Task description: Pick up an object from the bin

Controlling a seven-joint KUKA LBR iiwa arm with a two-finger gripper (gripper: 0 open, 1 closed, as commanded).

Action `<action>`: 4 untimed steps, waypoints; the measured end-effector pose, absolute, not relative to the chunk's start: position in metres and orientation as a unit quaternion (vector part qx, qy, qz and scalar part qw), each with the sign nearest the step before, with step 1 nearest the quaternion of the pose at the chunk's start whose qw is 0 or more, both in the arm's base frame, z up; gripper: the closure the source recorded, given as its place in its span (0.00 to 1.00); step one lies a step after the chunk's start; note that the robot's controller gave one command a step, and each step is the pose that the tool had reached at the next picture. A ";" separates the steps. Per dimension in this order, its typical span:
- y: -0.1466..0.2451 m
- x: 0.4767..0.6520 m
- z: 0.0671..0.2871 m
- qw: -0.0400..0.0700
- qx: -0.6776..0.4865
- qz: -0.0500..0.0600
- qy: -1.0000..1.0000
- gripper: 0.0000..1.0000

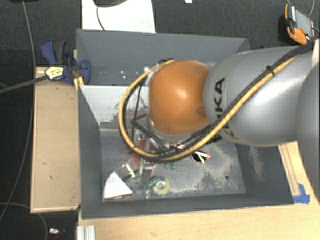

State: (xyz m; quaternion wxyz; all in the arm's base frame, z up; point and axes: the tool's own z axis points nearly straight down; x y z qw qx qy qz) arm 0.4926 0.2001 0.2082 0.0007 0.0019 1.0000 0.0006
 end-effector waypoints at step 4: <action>0.219 0.514 0.072 0.011 0.150 0.007 0.989 0.00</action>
Offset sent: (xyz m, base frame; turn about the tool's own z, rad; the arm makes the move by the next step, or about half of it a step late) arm -0.0133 0.0445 -0.0654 0.1363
